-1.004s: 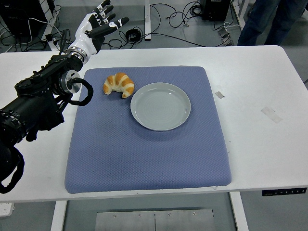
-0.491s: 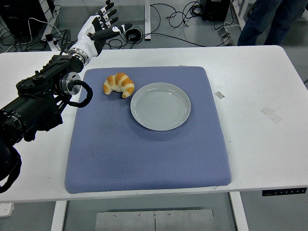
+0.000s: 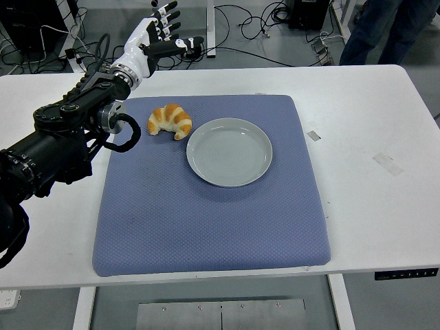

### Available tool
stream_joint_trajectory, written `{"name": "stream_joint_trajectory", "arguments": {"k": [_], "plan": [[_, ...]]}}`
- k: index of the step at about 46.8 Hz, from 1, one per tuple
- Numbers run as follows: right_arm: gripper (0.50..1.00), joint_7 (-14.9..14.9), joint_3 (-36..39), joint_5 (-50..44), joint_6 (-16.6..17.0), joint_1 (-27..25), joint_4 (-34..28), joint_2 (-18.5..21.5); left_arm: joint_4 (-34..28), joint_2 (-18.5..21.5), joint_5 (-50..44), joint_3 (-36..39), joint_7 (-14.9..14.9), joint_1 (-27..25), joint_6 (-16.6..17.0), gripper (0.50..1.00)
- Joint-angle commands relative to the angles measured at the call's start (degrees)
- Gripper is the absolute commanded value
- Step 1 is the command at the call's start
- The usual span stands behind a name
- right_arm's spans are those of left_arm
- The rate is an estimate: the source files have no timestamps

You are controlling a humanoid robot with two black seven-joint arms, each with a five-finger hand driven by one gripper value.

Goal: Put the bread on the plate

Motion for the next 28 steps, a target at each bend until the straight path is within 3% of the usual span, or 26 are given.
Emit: {"name": "stream_joint_trajectory", "arguments": {"k": [1,14,23,28], "plan": [[1.000,0.0,0.0,-0.1,0.0,0.0,0.0,0.0,-1.2,0.4,3.1,3.0,0.2,-1.3,-0.2,0.975],[1.000,0.0,0.0,-0.1,0.0,0.0,0.0,0.0,-4.6,5.1,10.6,21.2,1.0,-7.0,-1.5,0.975],[1.000,0.0,0.0,-0.1,0.0,0.0,0.0,0.0,-6.0,9.7,13.1,25.7,2.3,-9.8,-8.9,0.977],[1.000,0.0,0.0,0.0,0.0,0.0,0.0,0.0,-7.7,11.3,18.2,25.8,2.1,-11.4,-10.9,0.978]]}}
